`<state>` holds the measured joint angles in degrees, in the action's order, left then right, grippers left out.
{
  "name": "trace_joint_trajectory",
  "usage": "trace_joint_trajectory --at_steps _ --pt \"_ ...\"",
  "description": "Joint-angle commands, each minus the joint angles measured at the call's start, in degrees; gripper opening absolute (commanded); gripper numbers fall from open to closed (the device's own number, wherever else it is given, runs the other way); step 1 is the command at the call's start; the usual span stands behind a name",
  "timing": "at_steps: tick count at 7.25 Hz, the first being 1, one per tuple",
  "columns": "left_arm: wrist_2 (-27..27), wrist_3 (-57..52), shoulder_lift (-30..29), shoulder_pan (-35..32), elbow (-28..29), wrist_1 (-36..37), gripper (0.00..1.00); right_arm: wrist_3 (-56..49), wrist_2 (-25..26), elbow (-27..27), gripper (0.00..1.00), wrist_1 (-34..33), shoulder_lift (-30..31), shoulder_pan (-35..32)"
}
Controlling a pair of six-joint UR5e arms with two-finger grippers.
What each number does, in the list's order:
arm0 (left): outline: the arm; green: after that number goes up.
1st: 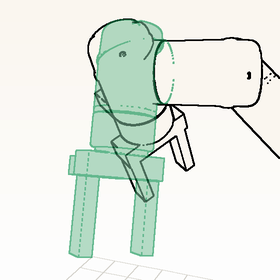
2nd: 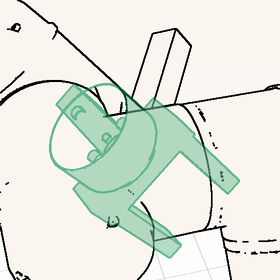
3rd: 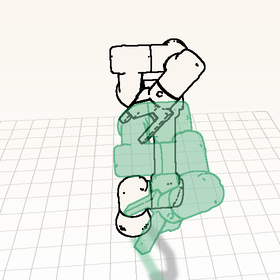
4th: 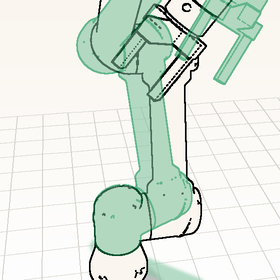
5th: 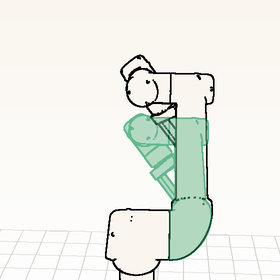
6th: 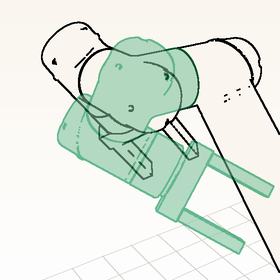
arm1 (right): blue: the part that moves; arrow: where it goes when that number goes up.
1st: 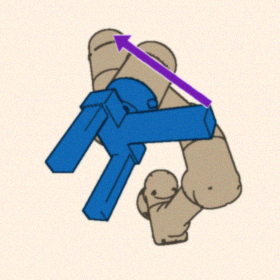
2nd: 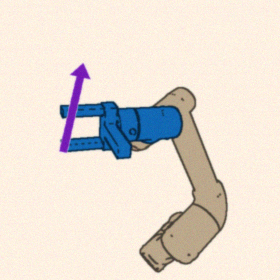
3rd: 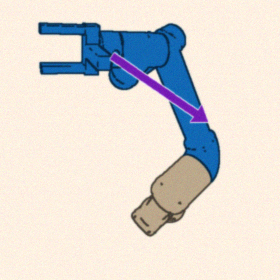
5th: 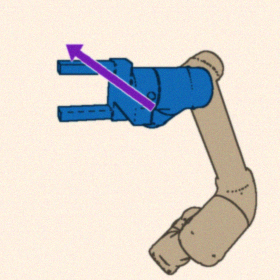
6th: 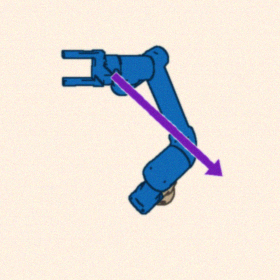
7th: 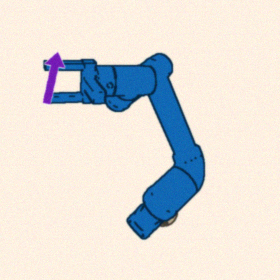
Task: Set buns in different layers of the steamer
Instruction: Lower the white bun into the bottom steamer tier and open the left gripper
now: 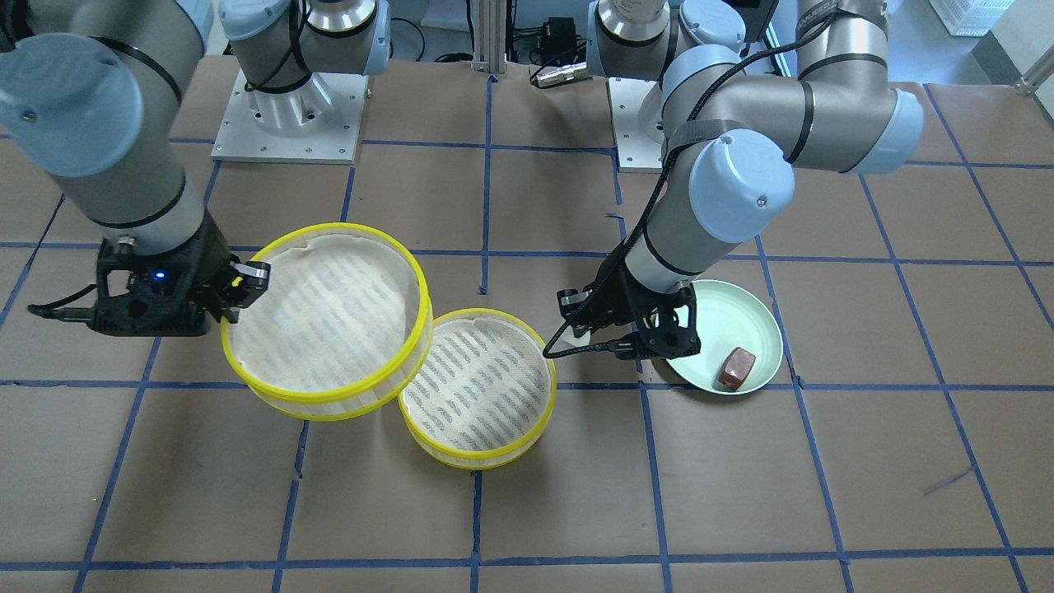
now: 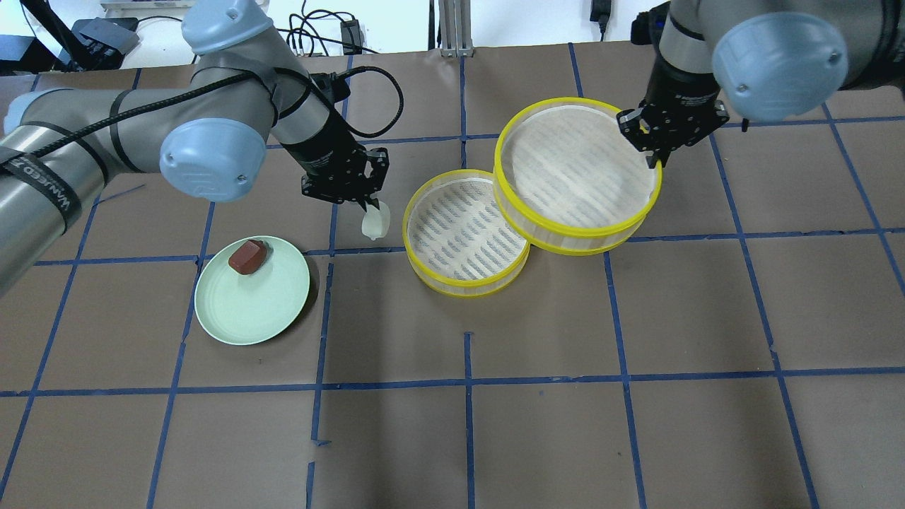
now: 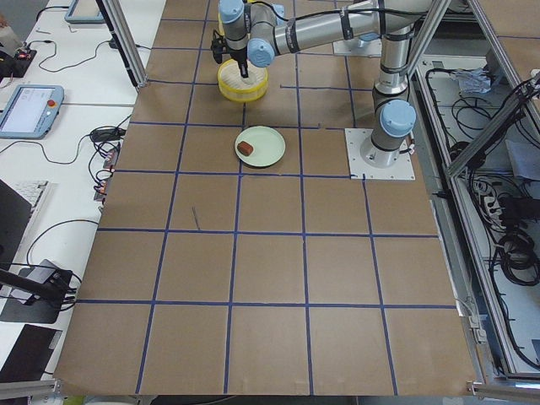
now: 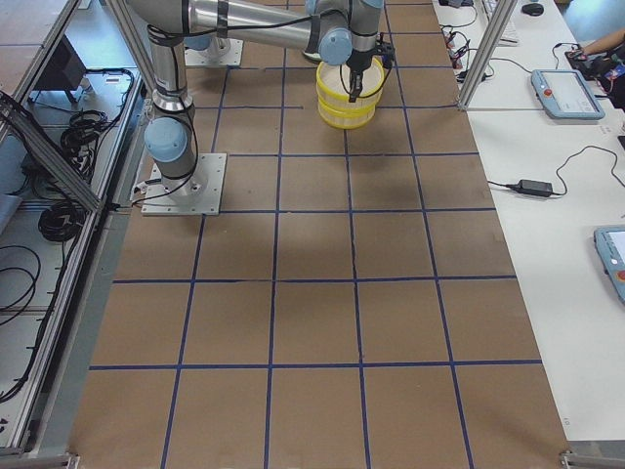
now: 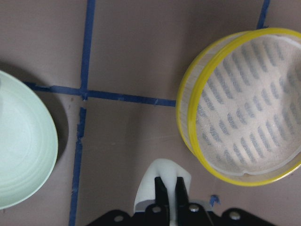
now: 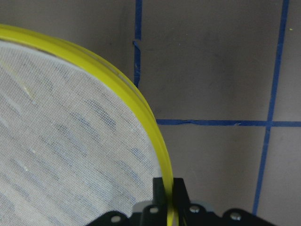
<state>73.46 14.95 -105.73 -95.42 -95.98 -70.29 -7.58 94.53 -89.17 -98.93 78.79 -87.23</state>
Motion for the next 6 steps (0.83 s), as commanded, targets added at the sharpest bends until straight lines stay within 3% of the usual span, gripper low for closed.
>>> trace_joint_trajectory --at_steps 1,2,3,4,6 --pt "-3.0 3.8 -4.7 -2.8 -0.1 9.1 0.13 -9.6 1.7 -0.1 0.06 -2.6 0.0 3.2" --pt "-2.9 6.0 -6.6 -5.6 -0.1 14.3 0.24 -9.5 1.5 -0.2 0.06 -2.6 -0.3 3.2" --pt "-2.6 8.1 -7.0 -7.0 -0.1 15.0 0.67 -9.2 1.2 -0.2 0.06 -2.6 -0.4 3.2" --pt "-2.6 8.5 -6.7 -7.1 0.5 15.0 1.00 -9.1 1.4 -0.2 0.06 -2.5 -0.4 3.2" --pt "-2.4 8.3 -6.5 -7.1 0.9 15.0 1.00 -8.9 1.0 -0.4 0.06 -2.3 -0.4 3.2"
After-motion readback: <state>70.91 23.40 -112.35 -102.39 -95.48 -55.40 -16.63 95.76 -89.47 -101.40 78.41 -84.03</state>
